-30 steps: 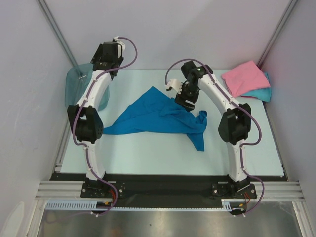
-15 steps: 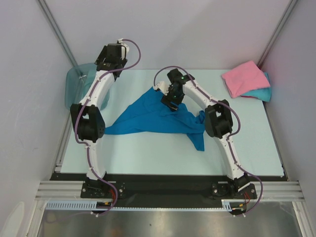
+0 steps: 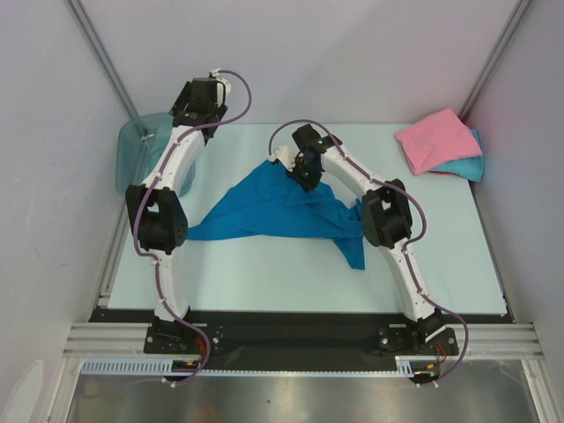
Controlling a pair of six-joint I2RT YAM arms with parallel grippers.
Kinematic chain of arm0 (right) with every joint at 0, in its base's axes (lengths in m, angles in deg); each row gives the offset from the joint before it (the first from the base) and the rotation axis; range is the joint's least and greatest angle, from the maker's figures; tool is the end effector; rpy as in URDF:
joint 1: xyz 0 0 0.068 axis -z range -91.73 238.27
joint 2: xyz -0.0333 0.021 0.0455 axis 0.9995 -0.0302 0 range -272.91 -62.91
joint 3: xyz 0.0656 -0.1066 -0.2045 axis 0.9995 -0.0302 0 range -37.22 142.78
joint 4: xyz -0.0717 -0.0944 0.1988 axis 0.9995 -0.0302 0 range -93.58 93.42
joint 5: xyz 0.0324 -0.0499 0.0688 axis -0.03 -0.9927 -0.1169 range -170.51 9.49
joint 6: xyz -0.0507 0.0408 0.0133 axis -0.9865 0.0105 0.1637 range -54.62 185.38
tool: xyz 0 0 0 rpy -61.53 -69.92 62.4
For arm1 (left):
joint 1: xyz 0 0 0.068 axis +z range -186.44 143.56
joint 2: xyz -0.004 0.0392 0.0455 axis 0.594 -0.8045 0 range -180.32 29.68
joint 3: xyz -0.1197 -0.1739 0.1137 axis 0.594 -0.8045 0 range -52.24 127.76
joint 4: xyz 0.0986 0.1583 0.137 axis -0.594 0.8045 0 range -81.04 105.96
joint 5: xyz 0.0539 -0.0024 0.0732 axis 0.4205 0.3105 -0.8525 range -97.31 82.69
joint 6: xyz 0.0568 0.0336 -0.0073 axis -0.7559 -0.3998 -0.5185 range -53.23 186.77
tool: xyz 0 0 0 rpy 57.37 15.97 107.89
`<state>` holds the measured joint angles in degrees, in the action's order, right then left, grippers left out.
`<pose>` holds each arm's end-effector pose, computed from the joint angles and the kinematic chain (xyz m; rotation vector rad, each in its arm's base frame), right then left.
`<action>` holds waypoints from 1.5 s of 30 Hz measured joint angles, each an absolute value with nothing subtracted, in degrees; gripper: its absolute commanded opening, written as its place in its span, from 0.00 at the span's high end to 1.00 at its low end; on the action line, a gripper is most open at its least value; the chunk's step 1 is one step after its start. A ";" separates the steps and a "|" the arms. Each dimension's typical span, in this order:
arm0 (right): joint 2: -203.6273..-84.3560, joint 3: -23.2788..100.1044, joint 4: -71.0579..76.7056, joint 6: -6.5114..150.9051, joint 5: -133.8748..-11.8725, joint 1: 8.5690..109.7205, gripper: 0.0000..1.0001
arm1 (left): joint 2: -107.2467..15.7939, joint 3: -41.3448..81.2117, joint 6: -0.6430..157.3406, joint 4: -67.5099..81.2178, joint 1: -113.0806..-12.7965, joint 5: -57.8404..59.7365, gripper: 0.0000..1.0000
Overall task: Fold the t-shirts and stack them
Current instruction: Flatten the tshirt out
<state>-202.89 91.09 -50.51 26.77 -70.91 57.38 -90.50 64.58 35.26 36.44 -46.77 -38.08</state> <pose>0.3973 0.2480 0.1623 -1.5792 2.1904 0.1870 0.4511 -0.0549 0.2984 0.4428 2.0754 0.7856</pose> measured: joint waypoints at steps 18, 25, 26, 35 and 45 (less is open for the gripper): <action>-193.76 88.34 -55.15 21.90 -71.52 55.76 0.31 | -90.98 64.91 35.28 36.38 -46.83 -38.08 0.14; -192.80 83.37 -58.27 20.24 -70.62 55.41 0.32 | -91.13 64.91 35.31 36.29 -47.07 -38.08 0.14; -192.88 82.87 -58.71 20.21 -70.65 55.41 0.32 | -91.18 64.91 35.31 36.29 -47.12 -38.08 0.14; -193.98 82.67 -57.16 20.80 -71.43 55.45 0.33 | -91.20 64.91 35.35 36.27 -47.47 -38.08 0.14; -195.81 82.63 -54.75 21.61 -72.81 55.45 0.96 | -91.20 64.88 35.50 36.05 -47.47 -38.08 0.14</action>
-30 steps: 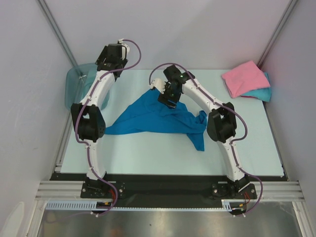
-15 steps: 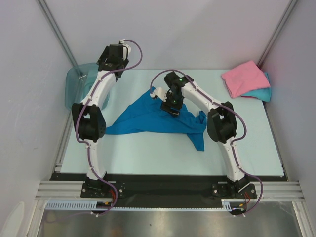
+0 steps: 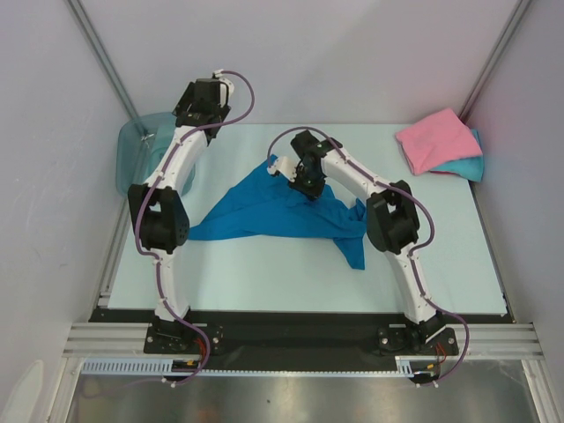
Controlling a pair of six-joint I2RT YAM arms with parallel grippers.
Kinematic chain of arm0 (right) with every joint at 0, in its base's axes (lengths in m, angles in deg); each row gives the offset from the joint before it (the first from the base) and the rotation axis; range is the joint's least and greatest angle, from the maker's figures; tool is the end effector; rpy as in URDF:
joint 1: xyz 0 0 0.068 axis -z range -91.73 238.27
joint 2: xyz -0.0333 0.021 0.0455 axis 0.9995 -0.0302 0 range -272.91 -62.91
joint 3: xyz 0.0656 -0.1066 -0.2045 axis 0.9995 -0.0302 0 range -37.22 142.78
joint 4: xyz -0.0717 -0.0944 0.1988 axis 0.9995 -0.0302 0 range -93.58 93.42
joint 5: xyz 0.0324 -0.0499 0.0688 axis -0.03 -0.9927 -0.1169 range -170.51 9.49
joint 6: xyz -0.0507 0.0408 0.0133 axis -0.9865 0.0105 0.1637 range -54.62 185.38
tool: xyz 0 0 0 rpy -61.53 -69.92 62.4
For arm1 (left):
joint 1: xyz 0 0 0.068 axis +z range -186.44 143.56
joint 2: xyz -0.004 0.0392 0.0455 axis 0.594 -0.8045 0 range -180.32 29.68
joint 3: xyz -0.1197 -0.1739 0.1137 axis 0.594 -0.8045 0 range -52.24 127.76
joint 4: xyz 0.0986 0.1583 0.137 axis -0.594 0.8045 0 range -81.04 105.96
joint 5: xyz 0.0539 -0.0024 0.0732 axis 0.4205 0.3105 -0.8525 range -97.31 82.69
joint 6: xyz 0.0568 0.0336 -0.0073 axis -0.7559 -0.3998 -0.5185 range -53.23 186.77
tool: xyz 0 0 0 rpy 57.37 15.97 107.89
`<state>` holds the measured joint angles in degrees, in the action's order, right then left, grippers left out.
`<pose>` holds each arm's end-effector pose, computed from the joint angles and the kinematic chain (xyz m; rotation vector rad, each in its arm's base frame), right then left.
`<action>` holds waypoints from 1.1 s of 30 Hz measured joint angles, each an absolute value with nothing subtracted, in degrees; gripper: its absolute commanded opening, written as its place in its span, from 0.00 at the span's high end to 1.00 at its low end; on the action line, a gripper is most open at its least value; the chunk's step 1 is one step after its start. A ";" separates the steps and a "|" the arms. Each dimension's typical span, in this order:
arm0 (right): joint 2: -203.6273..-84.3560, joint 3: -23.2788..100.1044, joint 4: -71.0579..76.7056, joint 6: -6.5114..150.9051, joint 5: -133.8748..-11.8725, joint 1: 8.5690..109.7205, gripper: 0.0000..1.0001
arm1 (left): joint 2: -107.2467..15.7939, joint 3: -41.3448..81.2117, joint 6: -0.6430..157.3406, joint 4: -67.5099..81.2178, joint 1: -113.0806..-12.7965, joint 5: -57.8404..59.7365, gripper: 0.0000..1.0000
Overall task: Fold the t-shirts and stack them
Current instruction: Flatten the tshirt out
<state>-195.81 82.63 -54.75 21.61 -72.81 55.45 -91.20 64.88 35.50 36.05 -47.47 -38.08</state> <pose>0.3639 0.2432 0.1728 -1.7592 2.1777 0.1434 0.4530 -0.0610 0.2954 0.4507 2.0713 0.7760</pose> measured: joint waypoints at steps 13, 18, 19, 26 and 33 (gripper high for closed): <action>-194.06 86.06 -59.17 21.68 -74.32 55.78 1.00 | -91.20 63.97 35.87 35.61 -47.47 -38.08 0.14; -186.22 86.46 -67.50 18.64 -69.27 56.00 1.00 | -91.20 63.68 35.87 35.50 -47.47 -38.08 0.14; -184.60 85.76 -68.28 17.96 -68.37 56.15 1.00 | -91.20 63.68 35.87 35.24 -47.47 -38.08 0.14; -177.98 69.67 -71.67 13.29 -67.37 56.26 1.00 | -91.94 64.99 35.81 34.83 -47.58 -38.05 0.14; -182.11 58.94 -71.93 9.85 -70.14 55.72 1.00 | -94.74 68.34 35.13 34.76 -48.43 -38.01 0.13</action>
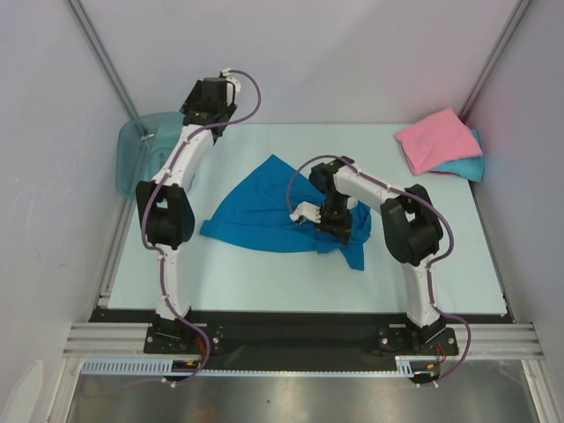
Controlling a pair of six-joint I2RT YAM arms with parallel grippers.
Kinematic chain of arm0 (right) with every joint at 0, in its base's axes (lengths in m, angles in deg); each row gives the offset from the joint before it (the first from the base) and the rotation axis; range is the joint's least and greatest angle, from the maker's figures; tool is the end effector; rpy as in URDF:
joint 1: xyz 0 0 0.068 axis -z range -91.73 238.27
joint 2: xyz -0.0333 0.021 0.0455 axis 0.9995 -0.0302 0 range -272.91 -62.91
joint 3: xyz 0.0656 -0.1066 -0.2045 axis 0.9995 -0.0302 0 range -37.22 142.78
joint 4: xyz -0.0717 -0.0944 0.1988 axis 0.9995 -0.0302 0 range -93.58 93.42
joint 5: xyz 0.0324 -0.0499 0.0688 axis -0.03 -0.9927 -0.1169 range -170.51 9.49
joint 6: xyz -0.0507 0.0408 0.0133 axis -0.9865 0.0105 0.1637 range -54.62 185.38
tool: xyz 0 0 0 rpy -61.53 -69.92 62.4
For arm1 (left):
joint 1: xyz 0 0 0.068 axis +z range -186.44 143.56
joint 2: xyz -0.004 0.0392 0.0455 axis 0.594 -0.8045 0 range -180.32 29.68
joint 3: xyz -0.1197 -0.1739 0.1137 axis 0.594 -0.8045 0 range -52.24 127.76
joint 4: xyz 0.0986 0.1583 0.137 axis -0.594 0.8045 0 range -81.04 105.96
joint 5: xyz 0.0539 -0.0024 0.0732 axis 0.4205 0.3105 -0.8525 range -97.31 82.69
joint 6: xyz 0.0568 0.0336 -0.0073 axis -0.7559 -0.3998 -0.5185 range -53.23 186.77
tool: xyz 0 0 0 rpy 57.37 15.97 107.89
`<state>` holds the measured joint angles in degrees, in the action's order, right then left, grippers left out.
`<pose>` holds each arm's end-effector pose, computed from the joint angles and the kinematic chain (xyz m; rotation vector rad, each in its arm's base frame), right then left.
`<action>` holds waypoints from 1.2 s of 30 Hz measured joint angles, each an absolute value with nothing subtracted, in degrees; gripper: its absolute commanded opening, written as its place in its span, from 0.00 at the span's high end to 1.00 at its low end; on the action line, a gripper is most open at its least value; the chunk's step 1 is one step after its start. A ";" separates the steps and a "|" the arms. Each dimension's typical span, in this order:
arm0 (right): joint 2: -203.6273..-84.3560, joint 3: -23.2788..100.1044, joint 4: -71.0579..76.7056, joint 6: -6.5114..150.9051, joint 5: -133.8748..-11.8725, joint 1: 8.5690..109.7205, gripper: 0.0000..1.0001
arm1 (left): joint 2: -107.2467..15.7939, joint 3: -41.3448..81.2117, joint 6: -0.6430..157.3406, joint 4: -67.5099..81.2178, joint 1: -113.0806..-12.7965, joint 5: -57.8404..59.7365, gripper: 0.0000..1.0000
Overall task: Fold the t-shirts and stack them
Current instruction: Flatten the tshirt out
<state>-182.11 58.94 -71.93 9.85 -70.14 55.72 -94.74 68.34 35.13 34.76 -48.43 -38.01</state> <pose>0.2754 0.1872 0.1616 2.0839 -2.1839 -0.3126 0.4650 -0.0714 0.2896 0.4630 2.0465 0.7658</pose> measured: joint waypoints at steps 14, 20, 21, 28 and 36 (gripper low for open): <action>-187.68 76.23 -74.86 6.64 -70.10 56.24 0.33 | -95.75 69.67 33.73 34.48 -49.41 -38.05 0.14; -188.91 93.49 -72.22 6.84 -68.53 56.37 0.34 | -95.75 69.67 33.75 34.28 -49.56 -38.14 0.14; -188.93 93.95 -72.04 6.84 -68.37 56.35 0.34 | -95.75 69.67 33.75 34.26 -49.63 -38.14 0.13; -196.71 93.69 -71.54 8.83 -67.72 56.39 0.34 | -95.75 69.65 33.97 34.08 -50.09 -38.47 0.14; -204.71 93.93 -68.68 12.37 -67.50 55.19 0.33 | -95.75 67.46 34.37 33.54 -50.18 -38.89 0.14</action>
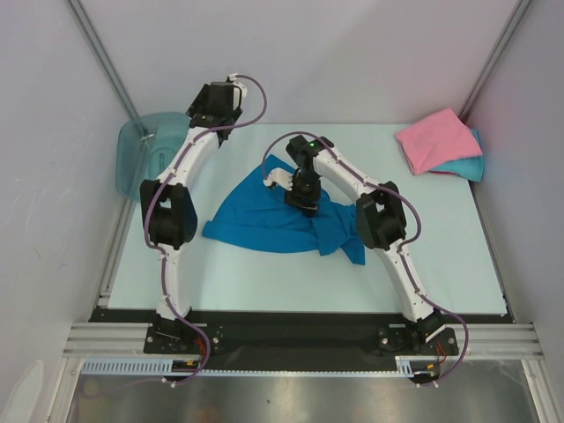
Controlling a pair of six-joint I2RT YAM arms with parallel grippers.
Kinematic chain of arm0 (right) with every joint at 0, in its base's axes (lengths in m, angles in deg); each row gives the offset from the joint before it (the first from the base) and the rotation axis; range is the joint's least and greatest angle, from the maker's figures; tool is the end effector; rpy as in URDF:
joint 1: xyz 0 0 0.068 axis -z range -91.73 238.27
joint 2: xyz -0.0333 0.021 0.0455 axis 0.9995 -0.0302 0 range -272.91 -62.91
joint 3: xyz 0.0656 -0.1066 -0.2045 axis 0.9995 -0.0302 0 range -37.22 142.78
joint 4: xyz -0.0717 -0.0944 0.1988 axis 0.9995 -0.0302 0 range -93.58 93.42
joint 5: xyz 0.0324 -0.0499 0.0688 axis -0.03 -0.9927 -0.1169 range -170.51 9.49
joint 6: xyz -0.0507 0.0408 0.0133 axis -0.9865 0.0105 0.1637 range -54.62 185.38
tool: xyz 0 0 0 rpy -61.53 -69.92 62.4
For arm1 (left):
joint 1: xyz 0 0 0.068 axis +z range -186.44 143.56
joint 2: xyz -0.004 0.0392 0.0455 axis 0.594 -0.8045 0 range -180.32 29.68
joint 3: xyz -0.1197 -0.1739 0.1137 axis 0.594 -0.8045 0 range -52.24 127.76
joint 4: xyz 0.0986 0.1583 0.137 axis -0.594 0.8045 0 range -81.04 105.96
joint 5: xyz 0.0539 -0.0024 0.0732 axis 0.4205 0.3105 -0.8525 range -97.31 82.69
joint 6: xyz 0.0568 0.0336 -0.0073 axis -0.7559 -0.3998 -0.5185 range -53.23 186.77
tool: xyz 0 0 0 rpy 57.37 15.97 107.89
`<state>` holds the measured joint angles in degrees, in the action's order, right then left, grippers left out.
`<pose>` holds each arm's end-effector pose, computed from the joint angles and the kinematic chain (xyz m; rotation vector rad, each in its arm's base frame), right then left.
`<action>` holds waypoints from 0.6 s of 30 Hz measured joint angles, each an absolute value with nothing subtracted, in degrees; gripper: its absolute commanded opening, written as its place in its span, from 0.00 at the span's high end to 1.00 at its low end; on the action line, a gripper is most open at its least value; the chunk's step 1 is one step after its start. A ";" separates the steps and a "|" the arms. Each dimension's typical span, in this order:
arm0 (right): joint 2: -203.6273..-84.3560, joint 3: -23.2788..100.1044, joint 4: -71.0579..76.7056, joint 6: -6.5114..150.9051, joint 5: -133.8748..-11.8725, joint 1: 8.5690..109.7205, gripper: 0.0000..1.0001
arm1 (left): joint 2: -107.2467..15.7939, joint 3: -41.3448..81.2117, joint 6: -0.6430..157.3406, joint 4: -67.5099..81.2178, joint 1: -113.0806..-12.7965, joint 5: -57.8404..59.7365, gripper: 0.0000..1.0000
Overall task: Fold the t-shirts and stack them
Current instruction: Flatten the tshirt out
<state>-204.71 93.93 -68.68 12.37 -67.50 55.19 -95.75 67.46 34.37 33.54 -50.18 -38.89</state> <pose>0.3591 0.2482 0.1510 -2.0382 2.1509 0.3004 0.4663 -0.0857 0.2792 0.5043 2.0445 0.7732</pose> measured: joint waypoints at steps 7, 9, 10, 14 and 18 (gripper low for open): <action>-204.66 94.63 -65.57 14.23 -68.07 53.27 0.32 | -95.75 66.96 34.43 33.51 -50.18 -39.08 0.14; -204.66 95.29 -65.00 14.42 -68.18 53.01 0.33 | -95.75 66.96 34.45 33.51 -50.20 -39.08 0.14; -204.64 95.59 -64.83 14.44 -68.24 52.87 0.34 | -95.75 66.96 34.45 33.51 -50.20 -39.08 0.14; -204.10 95.68 -65.00 14.36 -68.77 52.37 0.37 | -95.75 66.96 34.83 33.51 -50.22 -39.08 0.14; -203.44 95.66 -66.38 14.20 -69.77 51.52 0.38 | -95.75 66.96 34.87 33.51 -50.26 -39.08 0.14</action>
<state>-203.44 95.66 -66.38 14.20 -69.77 51.52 -95.75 66.96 34.87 33.51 -50.26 -39.08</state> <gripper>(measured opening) 0.627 0.864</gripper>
